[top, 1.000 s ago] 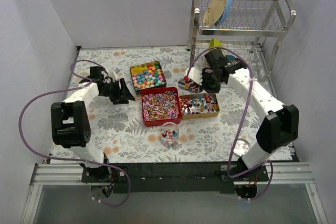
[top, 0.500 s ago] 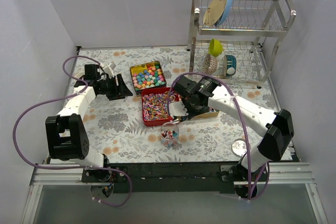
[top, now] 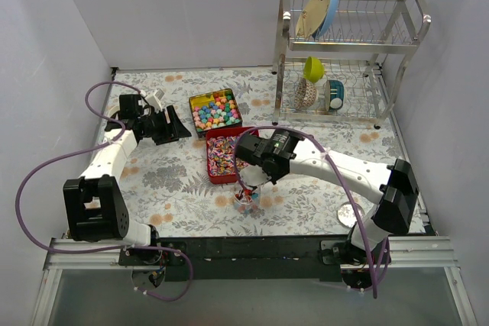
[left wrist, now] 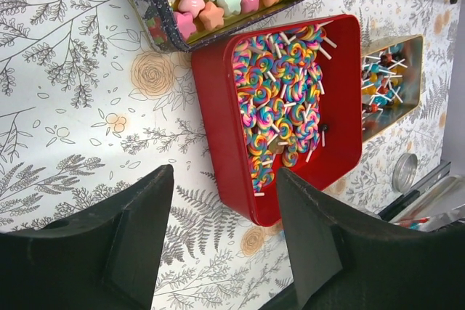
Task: Pack the candies
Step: Place the fake candies in the packing bottle, then adjust the spatula.
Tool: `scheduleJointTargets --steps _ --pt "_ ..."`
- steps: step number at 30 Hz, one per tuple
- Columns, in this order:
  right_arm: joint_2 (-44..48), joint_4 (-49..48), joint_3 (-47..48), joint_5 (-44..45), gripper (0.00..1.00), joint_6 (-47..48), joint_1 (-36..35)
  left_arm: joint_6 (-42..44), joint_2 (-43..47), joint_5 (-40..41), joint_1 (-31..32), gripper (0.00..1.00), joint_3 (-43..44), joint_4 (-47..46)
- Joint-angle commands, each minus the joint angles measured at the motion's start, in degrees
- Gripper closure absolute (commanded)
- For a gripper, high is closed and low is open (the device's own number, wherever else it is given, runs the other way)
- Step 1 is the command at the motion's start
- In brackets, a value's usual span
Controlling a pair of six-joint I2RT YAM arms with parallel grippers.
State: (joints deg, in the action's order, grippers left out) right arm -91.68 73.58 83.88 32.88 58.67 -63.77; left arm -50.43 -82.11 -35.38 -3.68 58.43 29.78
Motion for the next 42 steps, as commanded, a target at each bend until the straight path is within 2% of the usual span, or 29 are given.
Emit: scheduleJointTargets --steps 1,10,14,17,19,22,30,37,41,42 --pt "-0.9 1.4 1.1 7.7 0.99 5.1 -1.7 -1.2 3.7 -0.7 -0.4 0.42 -0.1 -1.7" --pt "-1.1 1.2 2.3 10.5 0.99 6.4 -3.5 -1.9 4.6 -5.3 -0.4 0.41 -0.2 -2.2" --pt "-1.0 1.3 4.8 8.6 0.99 4.7 -3.2 -2.4 4.6 -10.7 -0.4 0.41 -0.7 -3.0" --pt "-2.8 1.3 10.4 1.9 0.99 -0.3 -1.1 -3.0 4.8 -17.5 -0.4 0.41 -2.0 -4.6" --pt "-4.5 1.3 12.8 -4.6 0.99 -4.8 1.8 -3.4 5.5 -25.8 -0.3 0.41 -3.1 -7.2" --pt "-6.7 1.3 16.0 -11.8 0.99 -9.4 5.4 -4.2 6.5 -31.0 1.0 0.41 -5.3 -9.7" --pt "-13.4 1.2 26.1 -18.5 0.99 -12.9 6.8 -5.8 4.4 -31.9 7.0 0.41 -5.9 -11.6" --pt "-18.5 1.2 34.7 -21.1 0.99 -13.1 6.8 -7.3 -0.7 -30.7 9.4 0.42 -3.0 -13.0" --pt "-19.6 1.2 36.4 -22.5 0.99 -13.3 6.8 -8.3 -3.6 -31.2 9.6 0.50 -1.3 -14.3" --pt "-19.9 1.1 36.6 -22.6 0.99 -13.7 6.8 -8.9 -4.6 -32.0 9.6 0.57 -1.1 -14.6"
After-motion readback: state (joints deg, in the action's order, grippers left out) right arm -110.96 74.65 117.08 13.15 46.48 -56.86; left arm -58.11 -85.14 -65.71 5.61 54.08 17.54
